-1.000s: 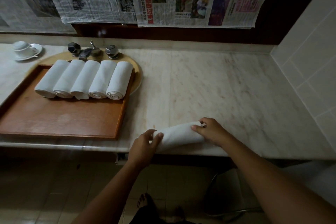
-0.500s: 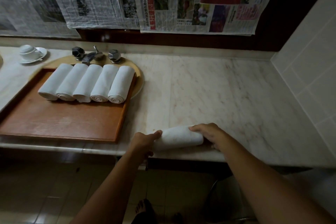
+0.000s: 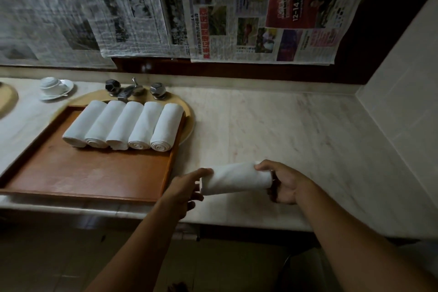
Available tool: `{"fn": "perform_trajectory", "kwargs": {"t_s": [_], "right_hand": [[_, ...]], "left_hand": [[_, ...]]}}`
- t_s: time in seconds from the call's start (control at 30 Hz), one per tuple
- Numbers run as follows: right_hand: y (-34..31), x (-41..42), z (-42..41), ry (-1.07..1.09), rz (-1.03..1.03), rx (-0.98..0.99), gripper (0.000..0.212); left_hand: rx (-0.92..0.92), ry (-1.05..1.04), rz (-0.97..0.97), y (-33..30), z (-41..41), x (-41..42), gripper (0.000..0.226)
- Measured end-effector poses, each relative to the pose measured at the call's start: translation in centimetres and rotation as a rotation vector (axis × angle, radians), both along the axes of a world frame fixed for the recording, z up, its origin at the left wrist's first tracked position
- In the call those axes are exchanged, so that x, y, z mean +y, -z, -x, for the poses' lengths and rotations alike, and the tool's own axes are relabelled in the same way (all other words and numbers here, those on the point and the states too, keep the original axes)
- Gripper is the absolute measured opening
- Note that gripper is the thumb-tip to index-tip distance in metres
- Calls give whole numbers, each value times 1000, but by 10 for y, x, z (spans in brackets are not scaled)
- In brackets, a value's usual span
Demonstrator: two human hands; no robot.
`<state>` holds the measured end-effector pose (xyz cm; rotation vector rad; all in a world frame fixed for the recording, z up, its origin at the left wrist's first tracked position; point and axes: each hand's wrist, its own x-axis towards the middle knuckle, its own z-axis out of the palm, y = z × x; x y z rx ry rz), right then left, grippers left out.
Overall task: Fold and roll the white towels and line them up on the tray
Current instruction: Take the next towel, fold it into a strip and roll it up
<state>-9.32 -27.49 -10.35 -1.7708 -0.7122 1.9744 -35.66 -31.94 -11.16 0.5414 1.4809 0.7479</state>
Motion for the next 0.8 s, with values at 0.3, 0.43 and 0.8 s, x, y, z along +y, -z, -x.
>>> {"fn": "perform_trajectory", "kwargs": {"t_s": [0.3, 0.43, 0.8], "right_hand": [[-68, 90, 125, -140, -294, -46, 45], [-85, 137, 228, -214, -419, -97, 59], [-77, 217, 556, -378, -590, -230, 32]], "left_hand": [[-77, -169, -182, -47, 107, 41, 49], [-83, -271, -207, -57, 190, 58, 45], [39, -506, -168, -36, 442, 82, 34]]}}
